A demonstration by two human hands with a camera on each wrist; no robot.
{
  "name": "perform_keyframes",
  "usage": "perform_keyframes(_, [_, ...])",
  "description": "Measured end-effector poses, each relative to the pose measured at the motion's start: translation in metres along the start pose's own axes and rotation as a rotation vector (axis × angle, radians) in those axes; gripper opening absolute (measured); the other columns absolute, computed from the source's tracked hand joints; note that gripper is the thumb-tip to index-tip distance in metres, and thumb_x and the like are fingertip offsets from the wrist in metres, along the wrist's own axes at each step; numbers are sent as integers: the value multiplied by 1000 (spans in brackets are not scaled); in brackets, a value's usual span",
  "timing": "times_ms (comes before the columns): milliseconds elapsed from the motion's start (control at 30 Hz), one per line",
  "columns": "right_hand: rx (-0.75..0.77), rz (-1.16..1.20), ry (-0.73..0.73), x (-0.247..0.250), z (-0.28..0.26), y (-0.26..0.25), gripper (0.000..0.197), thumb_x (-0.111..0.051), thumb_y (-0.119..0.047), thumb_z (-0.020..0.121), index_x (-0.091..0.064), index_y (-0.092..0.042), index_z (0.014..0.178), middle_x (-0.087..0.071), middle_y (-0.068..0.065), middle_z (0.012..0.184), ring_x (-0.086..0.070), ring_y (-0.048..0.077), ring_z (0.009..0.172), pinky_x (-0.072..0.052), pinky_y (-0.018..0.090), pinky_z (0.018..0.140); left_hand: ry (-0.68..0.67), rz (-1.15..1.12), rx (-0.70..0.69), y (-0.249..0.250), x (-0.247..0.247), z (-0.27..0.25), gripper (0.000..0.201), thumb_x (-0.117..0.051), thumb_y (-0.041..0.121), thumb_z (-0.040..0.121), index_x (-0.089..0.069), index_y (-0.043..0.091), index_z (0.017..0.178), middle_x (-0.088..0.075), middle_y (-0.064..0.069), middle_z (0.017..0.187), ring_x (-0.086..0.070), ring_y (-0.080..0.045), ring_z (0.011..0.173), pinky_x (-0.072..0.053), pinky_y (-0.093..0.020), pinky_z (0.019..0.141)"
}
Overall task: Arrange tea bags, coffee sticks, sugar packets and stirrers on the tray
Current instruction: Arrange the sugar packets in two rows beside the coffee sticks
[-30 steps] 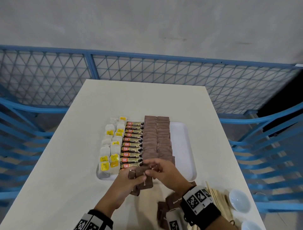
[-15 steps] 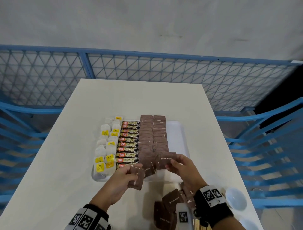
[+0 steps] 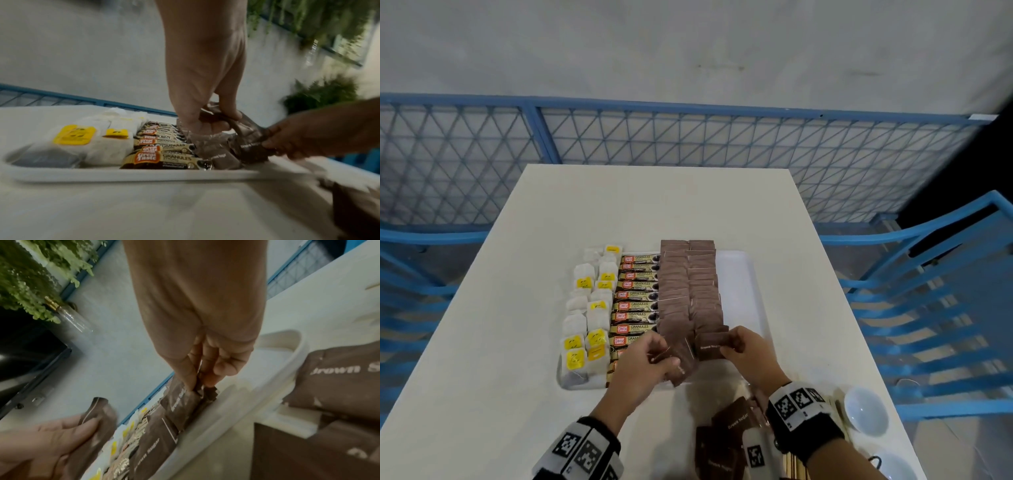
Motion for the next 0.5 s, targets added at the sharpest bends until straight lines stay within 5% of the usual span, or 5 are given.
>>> perform_keyframes(100, [6,-94,4,-1,2,-5,32,-63,-12,82,-43,-32,68,-47,-11,65,-45,2,63,-38,5,58,-51,194,-77,1,-10,5,31,-73,2,75,-51,22,83,-63,-3,84,-62,-19,76,-55,-26,64])
perform_keyframes(233, [12,-138,25,2,2,-7,19,-63,-12,81,-48,-22,76,-47,-11,64,-43,-1,59,-37,2,58,-42,388,-191,5,-23,8,22,-71,11,77,-54,18,90,-61,2,79,-56,-13,72,-37,-18,59])
perform_keyframes(400, [-3,-157,25,2,2,-4,18,-65,-14,81,-48,-19,79,-48,-10,65,-45,5,62,-38,4,55,70,744,-325,15,-26,14,26,-68,29,79,-60,19,101,-65,1,96,-57,-19,92,-40,-29,77])
perform_keyframes(500, [2,-138,57,6,0,-5,19,-67,-19,81,-49,-19,87,-55,-5,73,-51,11,70,-39,8,58,63,946,-344,15,-29,14,39,-85,36,54,-66,20,84,-63,1,78,-62,-22,74,-48,-34,63])
Point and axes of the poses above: each hand's wrist, its own z-axis towards the middle knuckle, its own x-axis out of the back of the hand, y = z × x, the point moved 10 cm from there along z, towards the middle knuckle
